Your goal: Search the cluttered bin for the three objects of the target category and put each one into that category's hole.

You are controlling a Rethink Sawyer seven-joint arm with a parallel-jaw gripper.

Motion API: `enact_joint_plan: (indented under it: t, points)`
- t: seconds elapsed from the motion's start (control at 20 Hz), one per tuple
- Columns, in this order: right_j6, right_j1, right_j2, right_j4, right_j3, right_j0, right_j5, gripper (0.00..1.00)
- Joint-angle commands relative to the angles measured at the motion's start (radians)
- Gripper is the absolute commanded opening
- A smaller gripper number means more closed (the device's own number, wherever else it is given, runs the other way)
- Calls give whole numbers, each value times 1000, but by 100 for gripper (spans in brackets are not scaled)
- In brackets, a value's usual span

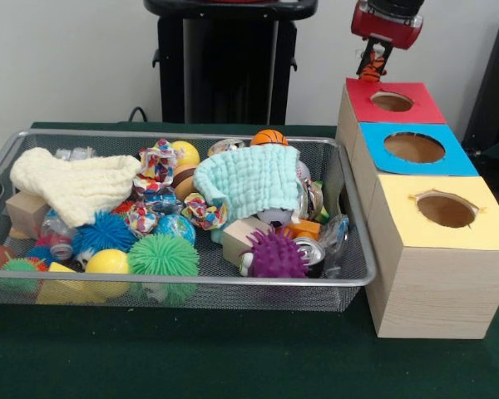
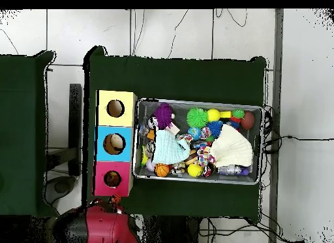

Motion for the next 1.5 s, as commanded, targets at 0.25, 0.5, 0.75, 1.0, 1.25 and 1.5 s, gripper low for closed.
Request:
enact_joint_plan:
  t: [0.25,0.5,0.75,1.0,1.25,1.5]
  points:
    - [196,-14,22,41,-130,-41,191,0]
    - [206,-21,5,31,-163,-30,256,0]
    - [209,-59,-22,14,-168,-15,301,0]
    - [194,-24,-7,16,-204,-41,287,0]
    - [187,6,-2,10,-264,-48,307,0]
    - [179,33,20,18,-268,-60,256,0]
